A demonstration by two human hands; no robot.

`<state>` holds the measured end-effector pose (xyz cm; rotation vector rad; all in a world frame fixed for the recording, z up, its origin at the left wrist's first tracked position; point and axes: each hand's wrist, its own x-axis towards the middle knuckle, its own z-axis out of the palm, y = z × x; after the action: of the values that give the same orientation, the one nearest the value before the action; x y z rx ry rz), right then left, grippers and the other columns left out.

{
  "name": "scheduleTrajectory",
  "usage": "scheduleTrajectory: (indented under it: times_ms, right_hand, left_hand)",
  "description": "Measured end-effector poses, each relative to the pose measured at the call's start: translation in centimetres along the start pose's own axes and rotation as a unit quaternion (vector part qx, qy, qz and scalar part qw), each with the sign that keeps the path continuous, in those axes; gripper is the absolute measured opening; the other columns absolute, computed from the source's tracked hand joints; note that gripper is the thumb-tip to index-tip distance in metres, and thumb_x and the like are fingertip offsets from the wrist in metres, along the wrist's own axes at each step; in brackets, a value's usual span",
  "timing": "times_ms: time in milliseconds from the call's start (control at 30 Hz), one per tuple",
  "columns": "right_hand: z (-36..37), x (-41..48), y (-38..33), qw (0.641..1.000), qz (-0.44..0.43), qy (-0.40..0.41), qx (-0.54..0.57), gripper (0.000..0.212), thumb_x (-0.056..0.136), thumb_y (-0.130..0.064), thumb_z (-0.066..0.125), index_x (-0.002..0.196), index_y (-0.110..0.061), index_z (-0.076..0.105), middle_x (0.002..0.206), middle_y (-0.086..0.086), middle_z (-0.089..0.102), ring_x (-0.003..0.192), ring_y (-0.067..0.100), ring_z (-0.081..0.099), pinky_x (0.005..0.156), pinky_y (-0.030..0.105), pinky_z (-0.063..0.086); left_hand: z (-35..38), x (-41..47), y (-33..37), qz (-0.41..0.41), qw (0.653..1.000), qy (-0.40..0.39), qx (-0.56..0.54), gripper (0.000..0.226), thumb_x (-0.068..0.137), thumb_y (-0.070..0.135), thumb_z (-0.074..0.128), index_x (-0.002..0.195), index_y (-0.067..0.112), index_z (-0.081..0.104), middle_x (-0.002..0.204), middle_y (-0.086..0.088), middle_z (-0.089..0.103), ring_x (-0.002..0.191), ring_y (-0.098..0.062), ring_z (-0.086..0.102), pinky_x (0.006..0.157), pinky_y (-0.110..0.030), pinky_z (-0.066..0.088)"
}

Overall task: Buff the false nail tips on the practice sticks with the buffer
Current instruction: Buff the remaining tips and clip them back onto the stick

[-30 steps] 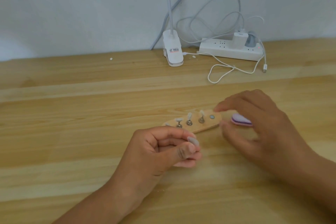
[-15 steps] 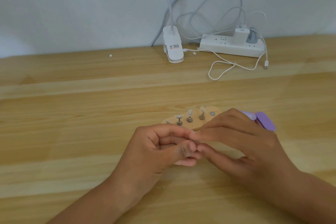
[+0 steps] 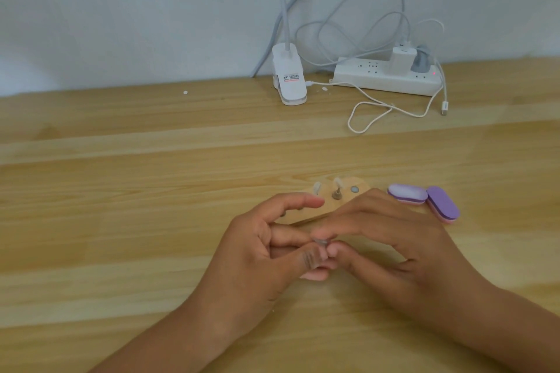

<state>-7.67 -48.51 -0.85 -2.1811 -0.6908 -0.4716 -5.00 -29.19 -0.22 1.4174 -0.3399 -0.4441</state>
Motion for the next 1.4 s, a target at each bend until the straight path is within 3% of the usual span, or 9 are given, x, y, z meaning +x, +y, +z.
scheduleTrajectory:
  times_ms: [133, 267, 367, 500, 633, 733, 967, 1300, 1400]
  right_hand:
    - [0.01, 0.18, -0.08, 0.999, 0.032, -0.006, 0.04, 0.019, 0.082, -0.008, 0.075, 0.099, -0.016, 0.078, 0.095, -0.012, 0.072, 0.093, 0.011, 0.067, 0.087, 0.025, 0.049]
    - [-0.24, 0.27, -0.36, 0.966, 0.152, -0.029, 0.208, 0.015, 0.079, -0.008, 0.073, 0.09, -0.018, 0.075, 0.087, -0.005, 0.072, 0.089, 0.017, 0.067, 0.084, 0.021, 0.05]
    - [-0.41, 0.42, -0.4, 0.945, 0.186, -0.038, 0.266, 0.015, 0.078, -0.008, 0.073, 0.088, -0.019, 0.073, 0.088, -0.001, 0.072, 0.088, 0.015, 0.067, 0.082, 0.018, 0.05]
    - [-0.42, 0.43, -0.53, 0.961, 0.166, -0.051, 0.215, 0.012, 0.079, -0.009, 0.073, 0.087, -0.017, 0.076, 0.086, -0.003, 0.073, 0.088, 0.019, 0.067, 0.084, 0.026, 0.052]
    - [-0.47, 0.52, -0.65, 0.971, 0.144, -0.043, 0.184, 0.006, 0.078, -0.011, 0.075, 0.083, -0.012, 0.078, 0.085, -0.009, 0.072, 0.088, 0.013, 0.069, 0.085, 0.016, 0.048]
    - [-0.59, 0.72, -0.76, 0.976, 0.134, -0.047, 0.165, 0.009, 0.082, -0.017, 0.079, 0.078, -0.008, 0.079, 0.084, -0.007, 0.071, 0.085, 0.011, 0.07, 0.083, 0.014, 0.048]
    - [-0.39, 0.6, -0.86, 0.987, 0.102, -0.04, 0.118, 0.009, 0.08, -0.018, 0.078, 0.076, -0.01, 0.079, 0.086, -0.008, 0.071, 0.082, 0.007, 0.069, 0.078, 0.013, 0.049]
    - [-0.07, 0.36, -0.5, 0.985, 0.097, -0.001, 0.14, 0.012, 0.076, -0.005, 0.076, 0.085, -0.013, 0.077, 0.084, -0.01, 0.074, 0.085, 0.015, 0.069, 0.08, 0.026, 0.053]
    - [-0.16, 0.38, -0.58, 0.985, 0.109, 0.003, 0.136, 0.018, 0.075, -0.006, 0.076, 0.09, -0.017, 0.075, 0.085, -0.014, 0.071, 0.084, 0.01, 0.066, 0.08, 0.017, 0.05]
  left_hand:
    - [-0.1, 0.07, -0.04, -0.006, 1.0, 0.0, 0.002, 0.047, 0.078, 0.01, 0.074, 0.121, 0.023, 0.06, 0.09, -0.016, 0.075, 0.086, -0.029, 0.074, 0.073, -0.034, 0.06]
    - [-0.08, 0.16, -0.13, -0.003, 0.999, 0.002, 0.037, 0.05, 0.077, 0.013, 0.078, 0.117, 0.035, 0.059, 0.089, -0.012, 0.076, 0.085, -0.03, 0.074, 0.099, -0.053, 0.047]
    - [-0.07, 0.21, -0.13, -0.002, 0.999, 0.008, 0.047, 0.051, 0.076, 0.01, 0.076, 0.116, 0.037, 0.059, 0.087, -0.009, 0.076, 0.082, -0.029, 0.074, 0.103, -0.056, 0.042]
    - [0.06, 0.15, -0.27, 0.003, 0.998, 0.005, 0.07, 0.05, 0.078, 0.011, 0.074, 0.117, 0.038, 0.058, 0.087, -0.008, 0.077, 0.081, -0.027, 0.074, 0.1, -0.05, 0.046]
    - [-0.04, 0.05, -0.32, 0.003, 0.998, 0.005, 0.061, 0.047, 0.082, 0.003, 0.073, 0.119, 0.028, 0.057, 0.085, -0.01, 0.076, 0.08, -0.027, 0.074, 0.077, -0.028, 0.058]
    - [-0.09, -0.07, -0.2, 0.003, 0.998, 0.007, 0.058, 0.046, 0.083, -0.002, 0.071, 0.118, 0.024, 0.058, 0.083, -0.01, 0.076, 0.079, -0.026, 0.074, 0.071, -0.023, 0.056]
    - [-0.11, -0.18, -0.42, 0.006, 0.998, 0.006, 0.055, 0.05, 0.081, -0.002, 0.073, 0.119, 0.027, 0.06, 0.084, -0.011, 0.076, 0.079, -0.028, 0.074, 0.072, -0.024, 0.057]
    - [0.23, -0.18, -0.54, 0.012, 0.995, 0.008, 0.101, 0.055, 0.074, 0.007, 0.074, 0.115, 0.042, 0.061, 0.091, -0.001, 0.077, 0.077, -0.021, 0.073, 0.077, -0.03, 0.059]
    - [0.31, -0.15, -0.57, 0.016, 0.995, 0.011, 0.096, 0.055, 0.074, 0.006, 0.07, 0.114, 0.042, 0.062, 0.09, -0.002, 0.076, 0.077, -0.021, 0.073, 0.079, -0.03, 0.059]
